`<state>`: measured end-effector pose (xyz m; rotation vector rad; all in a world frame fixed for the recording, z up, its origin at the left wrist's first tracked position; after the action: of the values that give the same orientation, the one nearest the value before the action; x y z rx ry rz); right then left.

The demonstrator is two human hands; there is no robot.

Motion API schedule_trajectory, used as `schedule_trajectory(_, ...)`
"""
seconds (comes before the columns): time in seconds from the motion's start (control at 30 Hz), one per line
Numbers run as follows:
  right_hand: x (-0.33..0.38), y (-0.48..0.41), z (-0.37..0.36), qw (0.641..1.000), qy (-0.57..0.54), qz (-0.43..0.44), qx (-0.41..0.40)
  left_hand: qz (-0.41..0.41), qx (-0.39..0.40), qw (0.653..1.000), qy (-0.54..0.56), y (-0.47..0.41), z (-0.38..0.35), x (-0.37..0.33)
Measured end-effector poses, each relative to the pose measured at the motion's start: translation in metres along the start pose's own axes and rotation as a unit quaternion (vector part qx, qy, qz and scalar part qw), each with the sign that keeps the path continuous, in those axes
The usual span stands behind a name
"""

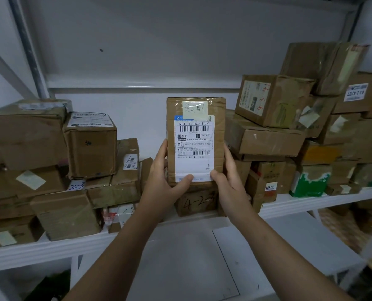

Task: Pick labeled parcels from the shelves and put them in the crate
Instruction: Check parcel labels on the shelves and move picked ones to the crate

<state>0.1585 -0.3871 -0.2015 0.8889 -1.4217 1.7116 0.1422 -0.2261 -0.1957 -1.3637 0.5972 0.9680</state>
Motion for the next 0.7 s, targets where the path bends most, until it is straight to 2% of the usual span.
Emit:
schedule_trajectory(0.27,0.006,0.011,-0.001,0.999,-0.048,0.005,-0.021,0.006,-0.025,1.0,0.014,0.01,0.001,-0.002)
schedule_trajectory(0.33,0.008,0.024,-0.004,0.998,-0.054,0.012,-0.037,-0.001,0.004,0.998,0.063,0.014,0.0,-0.004)
schedule_trajectory(0.43,0.003,0.046,-0.001,0.993,-0.053,0.015,-0.107,-0.013,0.077,0.989,0.126,0.027,-0.008,-0.012)
schedule_trajectory(0.57,-0.008,0.084,0.01,0.983,-0.031,-0.013,-0.182,-0.019,0.128,0.982,0.139,0.05,-0.025,-0.004)
schedule_trajectory(0.7,-0.019,0.135,0.027,0.964,0.018,-0.048,-0.261,0.013,0.168,0.973,0.156,0.079,-0.053,0.013)
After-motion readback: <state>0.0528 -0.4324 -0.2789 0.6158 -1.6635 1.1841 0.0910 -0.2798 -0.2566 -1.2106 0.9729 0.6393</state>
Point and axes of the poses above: each hand's wrist, its own y-axis away from the middle knuckle, its own z-axis out of the back of the hand, x = y × z, the point moved 4 cm from there along -y, towards the middle knuckle, and after that the axes turned 7 degrees about y, right-handed, at the moved point
